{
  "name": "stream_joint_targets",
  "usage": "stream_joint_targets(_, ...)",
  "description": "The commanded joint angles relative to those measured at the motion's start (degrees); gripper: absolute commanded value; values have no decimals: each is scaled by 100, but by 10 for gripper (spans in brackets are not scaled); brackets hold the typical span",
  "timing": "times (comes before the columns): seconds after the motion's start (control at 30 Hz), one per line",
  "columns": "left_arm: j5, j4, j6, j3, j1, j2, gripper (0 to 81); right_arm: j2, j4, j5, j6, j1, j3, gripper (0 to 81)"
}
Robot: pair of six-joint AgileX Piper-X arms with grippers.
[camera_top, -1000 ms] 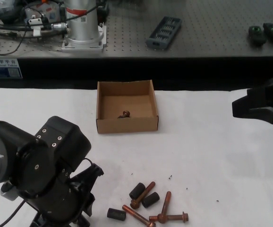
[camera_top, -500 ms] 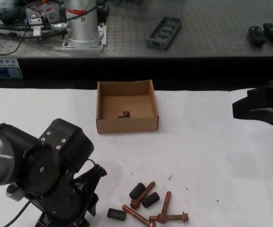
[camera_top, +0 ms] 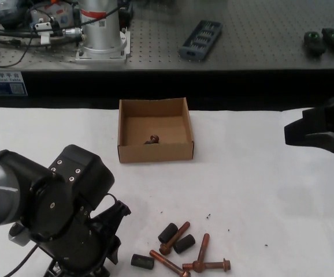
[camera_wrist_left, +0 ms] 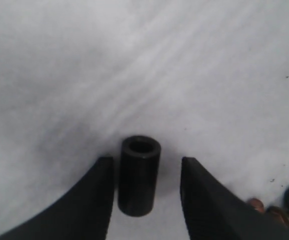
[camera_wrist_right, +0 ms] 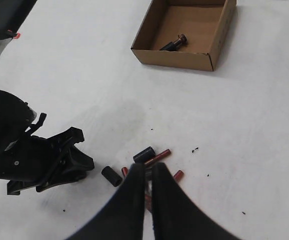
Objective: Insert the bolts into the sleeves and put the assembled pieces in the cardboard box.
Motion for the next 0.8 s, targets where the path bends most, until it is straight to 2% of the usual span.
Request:
stream_joint_targets(0.0,174,56,-139,16,-38,118,327,16,42,-3,-45,10,-20,53)
stream_joint_targets(0.17,273,105,-329,16,-38,118,322,16,42,-3,-45,10,-20,53)
stream_joint_targets(0.37,262,144,-178,16,-38,118,208,16,176,-14,-45,10,-20,53)
stream_joint_targets(0.77,165,416,50,16,-38,118,195,16,290,-14,-45,10,-20,53)
